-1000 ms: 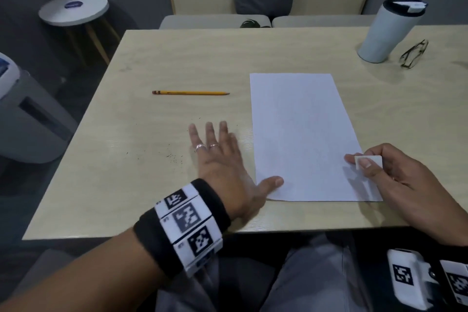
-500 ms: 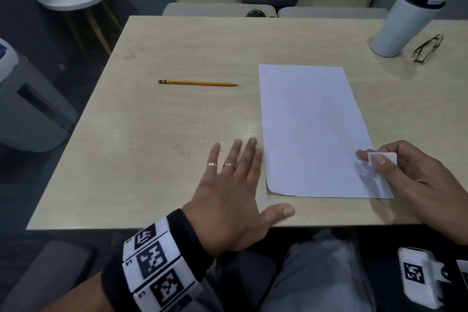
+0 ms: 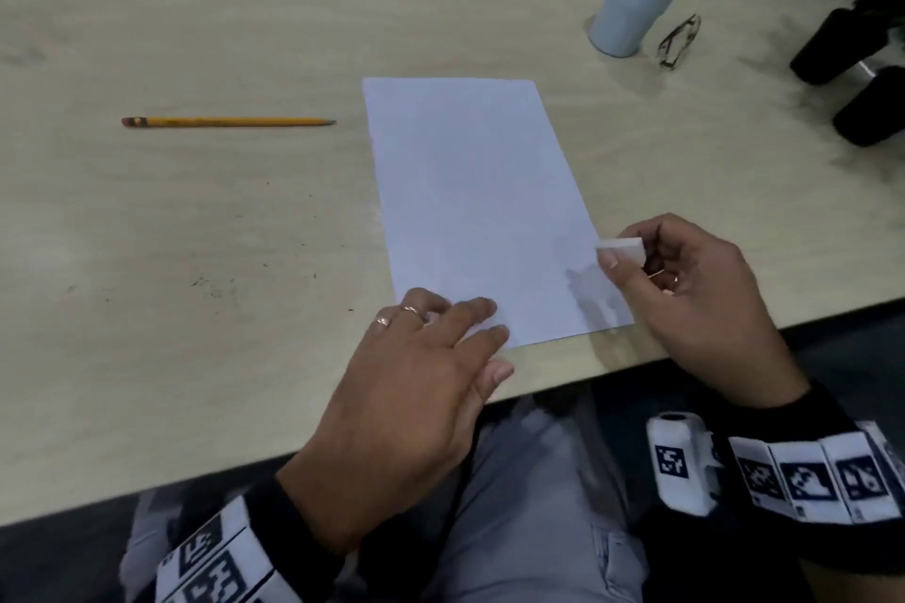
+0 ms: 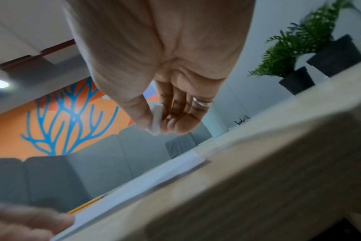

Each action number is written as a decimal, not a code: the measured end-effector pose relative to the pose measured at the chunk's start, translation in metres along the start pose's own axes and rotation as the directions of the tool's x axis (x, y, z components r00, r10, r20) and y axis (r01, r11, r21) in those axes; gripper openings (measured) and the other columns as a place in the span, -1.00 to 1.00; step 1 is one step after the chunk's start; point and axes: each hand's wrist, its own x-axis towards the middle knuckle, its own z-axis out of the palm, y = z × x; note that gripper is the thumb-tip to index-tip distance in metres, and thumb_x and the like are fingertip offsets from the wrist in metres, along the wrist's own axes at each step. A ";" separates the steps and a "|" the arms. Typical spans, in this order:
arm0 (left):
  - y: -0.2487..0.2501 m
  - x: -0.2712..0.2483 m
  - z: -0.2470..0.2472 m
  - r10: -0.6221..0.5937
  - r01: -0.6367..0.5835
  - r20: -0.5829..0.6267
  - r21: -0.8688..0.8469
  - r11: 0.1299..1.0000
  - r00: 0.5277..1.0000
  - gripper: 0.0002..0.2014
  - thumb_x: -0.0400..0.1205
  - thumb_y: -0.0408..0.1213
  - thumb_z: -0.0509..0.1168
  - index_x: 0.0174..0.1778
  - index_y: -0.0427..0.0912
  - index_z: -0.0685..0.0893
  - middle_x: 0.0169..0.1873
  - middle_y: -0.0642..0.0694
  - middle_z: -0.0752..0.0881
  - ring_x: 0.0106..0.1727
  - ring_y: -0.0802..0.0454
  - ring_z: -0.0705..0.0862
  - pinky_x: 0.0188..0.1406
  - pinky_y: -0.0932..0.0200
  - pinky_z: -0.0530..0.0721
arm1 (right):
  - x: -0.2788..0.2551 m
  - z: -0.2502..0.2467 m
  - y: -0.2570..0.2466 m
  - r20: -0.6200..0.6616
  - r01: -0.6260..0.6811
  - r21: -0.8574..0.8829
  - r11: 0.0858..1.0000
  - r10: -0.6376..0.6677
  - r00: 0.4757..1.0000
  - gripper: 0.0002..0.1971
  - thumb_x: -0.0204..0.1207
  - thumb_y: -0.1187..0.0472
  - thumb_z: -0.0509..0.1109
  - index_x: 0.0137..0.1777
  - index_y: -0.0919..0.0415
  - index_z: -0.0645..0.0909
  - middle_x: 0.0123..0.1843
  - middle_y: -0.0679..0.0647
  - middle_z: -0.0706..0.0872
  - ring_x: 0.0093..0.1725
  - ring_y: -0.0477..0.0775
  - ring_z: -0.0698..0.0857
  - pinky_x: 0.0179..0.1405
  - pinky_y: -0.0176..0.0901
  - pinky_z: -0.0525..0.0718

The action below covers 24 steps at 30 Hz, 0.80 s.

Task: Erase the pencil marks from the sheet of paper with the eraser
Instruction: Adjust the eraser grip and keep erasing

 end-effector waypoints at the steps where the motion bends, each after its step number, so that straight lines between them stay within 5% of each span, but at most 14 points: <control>1: -0.003 0.002 0.000 0.004 -0.006 -0.052 -0.029 1.000 0.999 -0.64 0.88 0.03 0.05 0.40 0.13 0.72 0.52 0.16 0.63 0.28 -0.15 0.62 0.23 -0.20 0.63 | -0.006 0.006 -0.003 0.047 0.003 -0.047 0.999 -0.001 0.999 -0.92 0.66 0.10 0.60 -0.04 0.01 0.76 -0.31 -0.13 0.76 -0.40 -0.17 0.57 -0.38 -0.34 0.54; 4: -0.009 0.003 0.002 0.001 -0.001 -0.095 -0.007 1.000 0.996 -0.73 0.84 -0.01 0.18 0.38 0.13 0.69 0.40 0.20 0.60 0.18 -0.10 0.55 0.15 -0.15 0.59 | -0.020 0.019 -0.007 0.088 -0.009 -0.098 0.995 0.018 0.996 -0.89 0.62 0.12 0.63 -0.11 0.06 0.78 -0.39 -0.02 0.72 -0.45 -0.15 0.55 -0.40 -0.24 0.54; 8: -0.007 -0.003 0.004 0.042 -0.054 0.075 0.167 0.984 0.996 -0.35 0.85 0.28 -0.04 0.71 -0.05 0.47 0.75 -0.11 0.36 0.77 -0.22 0.27 0.74 -0.21 0.23 | -0.033 0.030 -0.018 0.068 -0.004 -0.099 0.995 0.011 0.998 -0.86 0.59 0.16 0.63 -0.18 0.08 0.77 -0.40 0.00 0.72 -0.44 -0.06 0.60 -0.38 -0.11 0.62; 10: -0.006 -0.001 0.005 0.053 -0.078 0.134 0.190 0.979 0.990 -0.19 0.83 0.38 -0.14 0.80 -0.16 0.36 0.87 -0.15 0.09 0.88 -0.16 -0.06 0.81 -0.28 0.11 | -0.036 0.041 -0.022 0.112 0.014 -0.131 0.991 0.001 0.994 -0.85 0.58 0.16 0.62 -0.20 0.09 0.75 -0.41 -0.03 0.71 -0.46 -0.04 0.61 -0.38 -0.15 0.60; 12: -0.006 0.002 0.006 0.029 -0.059 0.162 0.185 0.981 0.986 -0.12 0.80 0.44 -0.20 0.84 -0.18 0.27 0.88 -0.09 -0.03 0.88 -0.10 -0.17 0.83 -0.25 0.07 | -0.036 0.049 -0.022 0.133 0.030 -0.149 0.988 -0.011 0.991 -0.82 0.59 0.20 0.61 -0.23 0.09 0.73 -0.42 -0.05 0.69 -0.47 -0.06 0.58 -0.40 -0.24 0.56; 19: -0.002 0.001 0.008 0.010 -0.034 0.134 0.175 0.984 0.991 -0.11 0.78 0.46 -0.22 0.85 -0.15 0.24 0.88 -0.02 -0.01 0.88 -0.07 -0.16 0.84 -0.20 0.08 | -0.027 0.021 0.001 -0.025 0.015 -0.261 0.965 -0.022 0.999 -0.76 0.55 0.26 0.63 -0.32 0.17 0.70 -0.49 -0.01 0.61 -0.51 0.00 0.52 -0.44 -0.11 0.51; 21: -0.002 0.002 0.008 0.012 -0.036 0.137 0.174 0.984 0.990 -0.10 0.78 0.46 -0.21 0.85 -0.16 0.24 0.88 -0.03 -0.01 0.88 -0.08 -0.16 0.84 -0.21 0.08 | -0.030 0.028 -0.008 0.018 0.079 -0.243 0.967 -0.077 0.997 -0.78 0.55 0.26 0.64 -0.31 0.14 0.73 -0.48 -0.03 0.63 -0.51 -0.05 0.55 -0.43 -0.19 0.52; 24: -0.002 0.002 0.009 0.015 -0.045 0.154 0.190 0.981 0.988 -0.09 0.77 0.48 -0.22 0.85 -0.15 0.22 0.88 -0.02 -0.03 0.88 -0.09 -0.18 0.84 -0.22 0.06 | -0.038 0.041 -0.015 0.125 0.136 -0.186 0.973 -0.113 0.986 -0.78 0.58 0.26 0.61 -0.29 0.22 0.73 -0.46 0.04 0.65 -0.47 0.10 0.61 -0.39 0.01 0.59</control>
